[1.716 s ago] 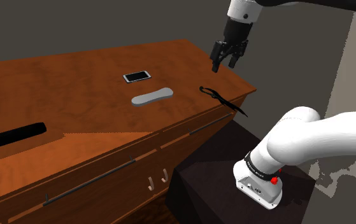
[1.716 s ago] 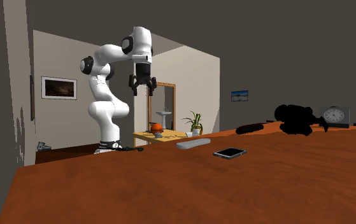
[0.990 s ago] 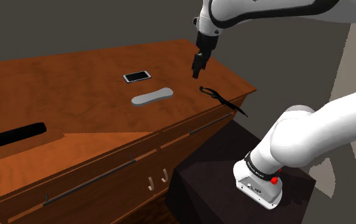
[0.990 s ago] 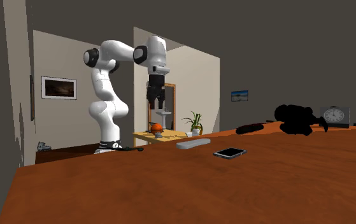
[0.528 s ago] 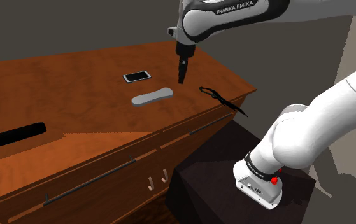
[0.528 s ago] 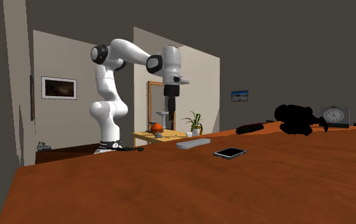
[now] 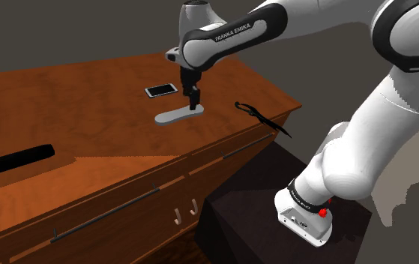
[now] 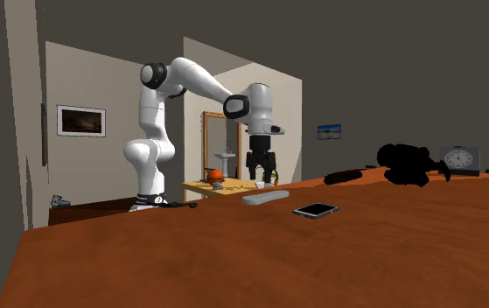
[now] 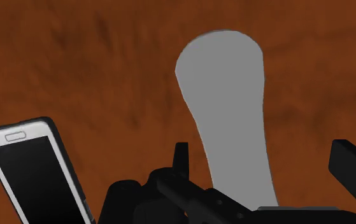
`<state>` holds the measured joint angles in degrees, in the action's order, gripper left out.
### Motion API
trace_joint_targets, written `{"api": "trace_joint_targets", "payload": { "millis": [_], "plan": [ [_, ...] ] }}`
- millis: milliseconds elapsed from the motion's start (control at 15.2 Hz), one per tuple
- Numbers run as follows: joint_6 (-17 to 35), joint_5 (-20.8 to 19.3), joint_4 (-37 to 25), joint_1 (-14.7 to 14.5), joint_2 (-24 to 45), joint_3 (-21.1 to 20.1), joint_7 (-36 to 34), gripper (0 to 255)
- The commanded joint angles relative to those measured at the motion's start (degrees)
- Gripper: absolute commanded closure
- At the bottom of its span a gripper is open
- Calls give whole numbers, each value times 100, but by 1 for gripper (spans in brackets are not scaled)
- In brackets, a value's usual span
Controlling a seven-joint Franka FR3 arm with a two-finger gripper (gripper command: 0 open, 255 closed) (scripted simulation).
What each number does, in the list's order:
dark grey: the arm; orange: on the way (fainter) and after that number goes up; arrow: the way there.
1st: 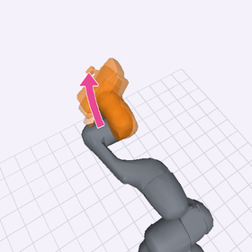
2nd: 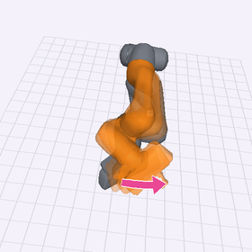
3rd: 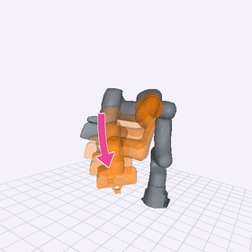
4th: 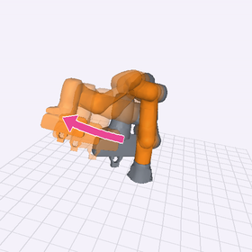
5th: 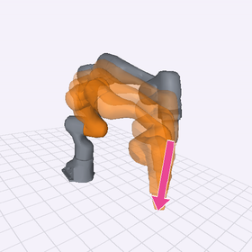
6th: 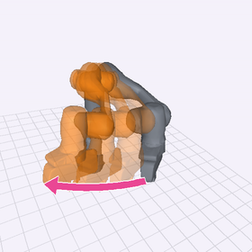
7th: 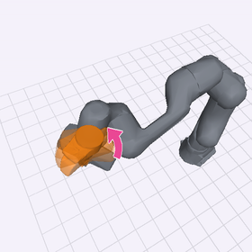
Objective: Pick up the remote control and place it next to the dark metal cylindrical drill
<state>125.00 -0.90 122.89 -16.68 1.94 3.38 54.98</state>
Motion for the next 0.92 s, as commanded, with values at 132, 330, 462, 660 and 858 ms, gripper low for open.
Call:
{"api": "trace_joint_targets", "payload": {
  "millis": [132,330,462,660,858],
  "plan": [
    [297,-17,-201,-108,445,-141,680,0],
    [512,-14,-113,-103,571,-141,681,0],
    [654,-12,-60,-101,660,-141,683,0],
    [765,-11,-22,-100,733,-140,684,0],
    [765,-11,-22,-100,734,-140,684,0]
  ]
}}
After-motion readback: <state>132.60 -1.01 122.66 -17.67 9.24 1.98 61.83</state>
